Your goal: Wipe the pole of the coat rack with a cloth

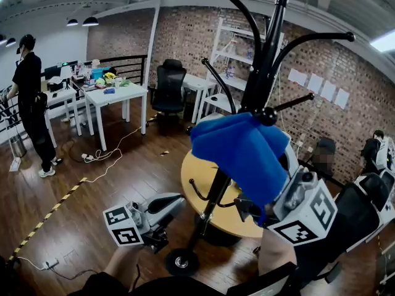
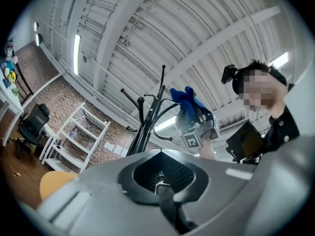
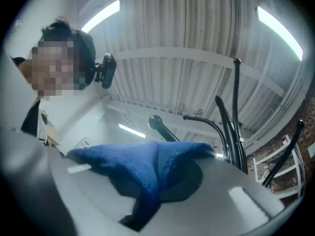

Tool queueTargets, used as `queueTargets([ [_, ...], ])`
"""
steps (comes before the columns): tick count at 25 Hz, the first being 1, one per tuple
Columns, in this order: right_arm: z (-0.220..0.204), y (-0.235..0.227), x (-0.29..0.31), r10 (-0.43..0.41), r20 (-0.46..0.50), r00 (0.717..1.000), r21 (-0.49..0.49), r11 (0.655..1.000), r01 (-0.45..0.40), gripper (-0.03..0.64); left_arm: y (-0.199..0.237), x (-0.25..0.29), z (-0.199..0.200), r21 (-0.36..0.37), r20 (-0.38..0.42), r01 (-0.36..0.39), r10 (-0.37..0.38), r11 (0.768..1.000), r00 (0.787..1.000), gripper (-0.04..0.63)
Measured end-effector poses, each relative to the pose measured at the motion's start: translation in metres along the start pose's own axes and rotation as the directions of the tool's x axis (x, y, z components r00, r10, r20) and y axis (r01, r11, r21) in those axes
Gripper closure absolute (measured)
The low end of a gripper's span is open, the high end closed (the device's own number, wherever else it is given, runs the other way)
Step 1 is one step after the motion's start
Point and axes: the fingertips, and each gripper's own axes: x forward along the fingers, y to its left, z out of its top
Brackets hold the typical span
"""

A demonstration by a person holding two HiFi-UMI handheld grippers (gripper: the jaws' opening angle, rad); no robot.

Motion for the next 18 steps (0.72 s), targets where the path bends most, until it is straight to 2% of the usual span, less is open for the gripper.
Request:
queueTargets([
  [2,0.007,0.009,0.001,0.030,0.023,0.999,-0.018,0.999,-0.030,0.589,-0.001,-0.001,-0.001,0.003,-0.001,0.001,-0.001,1.000,1.000,0.594],
  [4,0.001,-0.001,0.002,0.008,0.008,1.000,-0.010,1.000,-0.008,0.589,0.000,0.001,0.000,0.004,-0.001,0.000,0.000,1.000,1.000,0.594],
  [7,-0.037,-0.046,0.001,-0.140,-0.089,0.986,0.045,0.988,0.145,0.591,0.000,0.004,0.001,-0.007,-0.005,-0.002,0.002,1.000,1.000,0.594],
  [10,-0.098,-0.086,-0.018,-0.296,-0.233,0.926,0.054,0.947,0.316,0.590,-0.002,-0.002,-0.004,-0.029,-0.014,-0.009,0.009,1.000,1.000,0.594],
  [12,-0.132,-0.092,-0.039,-0.349,-0.289,0.892,0.042,0.926,0.376,0.591,0.001,-0.006,-0.009,-0.047,-0.021,-0.017,0.016,0.999,1.000,0.594],
  [15,-0.181,-0.079,-0.075,-0.350,-0.361,0.865,0.108,0.905,0.411,0.591,0.006,-0.011,-0.019,-0.079,-0.035,-0.036,0.033,0.996,0.999,0.594],
  [18,-0.241,-0.063,-0.118,-0.343,-0.462,0.818,0.192,0.862,0.469,0.591,0.009,-0.015,-0.029,-0.102,-0.052,-0.049,0.044,0.994,0.998,0.594],
])
